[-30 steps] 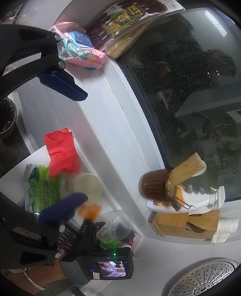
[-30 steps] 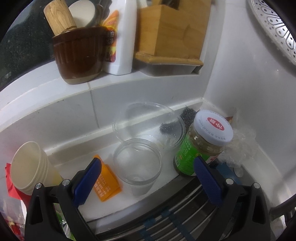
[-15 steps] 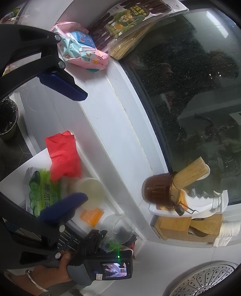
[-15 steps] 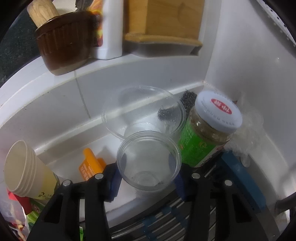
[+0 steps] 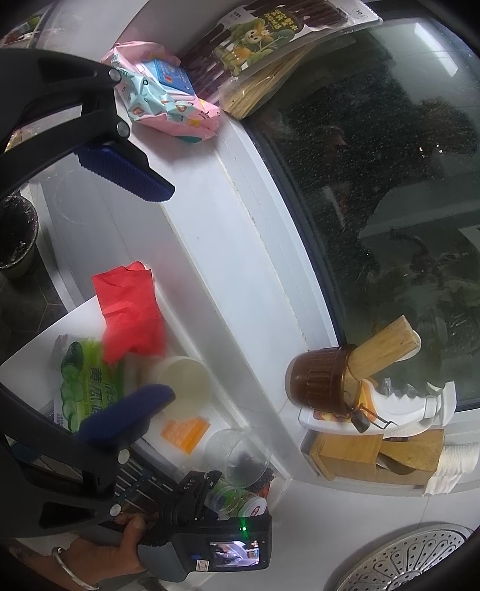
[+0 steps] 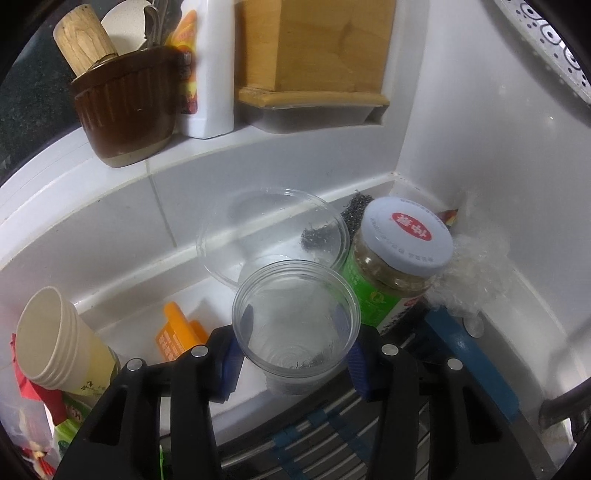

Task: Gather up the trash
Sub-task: 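Lift the clear cup with the right gripper and carry it over the trash bin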

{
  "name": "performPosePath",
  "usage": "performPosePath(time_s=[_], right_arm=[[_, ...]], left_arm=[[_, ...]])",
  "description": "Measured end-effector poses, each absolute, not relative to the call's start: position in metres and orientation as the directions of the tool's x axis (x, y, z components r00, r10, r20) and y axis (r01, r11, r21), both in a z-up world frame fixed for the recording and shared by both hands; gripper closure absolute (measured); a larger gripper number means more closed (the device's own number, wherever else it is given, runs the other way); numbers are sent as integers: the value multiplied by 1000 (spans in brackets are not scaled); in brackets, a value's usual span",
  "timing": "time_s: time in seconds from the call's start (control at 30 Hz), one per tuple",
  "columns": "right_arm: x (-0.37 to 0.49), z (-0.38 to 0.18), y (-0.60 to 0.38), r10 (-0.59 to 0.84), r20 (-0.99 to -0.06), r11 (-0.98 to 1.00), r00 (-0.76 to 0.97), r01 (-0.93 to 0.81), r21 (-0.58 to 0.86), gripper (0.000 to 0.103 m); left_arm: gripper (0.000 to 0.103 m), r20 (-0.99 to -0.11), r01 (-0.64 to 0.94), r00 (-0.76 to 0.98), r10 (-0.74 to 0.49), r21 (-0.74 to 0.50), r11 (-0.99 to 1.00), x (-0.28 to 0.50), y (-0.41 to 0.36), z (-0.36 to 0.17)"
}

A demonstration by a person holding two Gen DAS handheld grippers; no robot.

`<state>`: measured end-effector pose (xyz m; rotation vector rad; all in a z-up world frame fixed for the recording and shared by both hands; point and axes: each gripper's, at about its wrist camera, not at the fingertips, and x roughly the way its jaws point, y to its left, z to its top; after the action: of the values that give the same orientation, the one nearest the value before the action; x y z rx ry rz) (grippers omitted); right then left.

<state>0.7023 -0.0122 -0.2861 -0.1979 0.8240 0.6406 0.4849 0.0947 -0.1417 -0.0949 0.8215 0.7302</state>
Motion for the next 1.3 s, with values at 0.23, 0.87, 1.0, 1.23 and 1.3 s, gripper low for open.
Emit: performPosePath(time_s=[0.23, 0.87, 1.0, 1.23, 1.3], right_arm=[[685, -270, -23, 462, -721, 795, 516, -602, 79, 57], [625, -207, -57, 494, -691, 785, 528, -612, 94, 57], [606, -189, -62, 508, -669, 773, 542, -630, 76, 57], [569, -156, -70, 541, -633, 748, 554, -660, 62, 57], [559, -148, -70, 552, -627, 739, 550, -671, 61, 57]], left_arm=[[6, -695, -630, 459, 553, 184, 754, 482, 94, -139], [6, -691, -634, 473, 547, 163, 756, 461, 94, -131], [6, -687, -636, 478, 548, 159, 755, 452, 95, -128], [6, -671, -640, 493, 554, 151, 753, 432, 95, -117], [6, -666, -642, 498, 555, 147, 752, 425, 95, -114]])
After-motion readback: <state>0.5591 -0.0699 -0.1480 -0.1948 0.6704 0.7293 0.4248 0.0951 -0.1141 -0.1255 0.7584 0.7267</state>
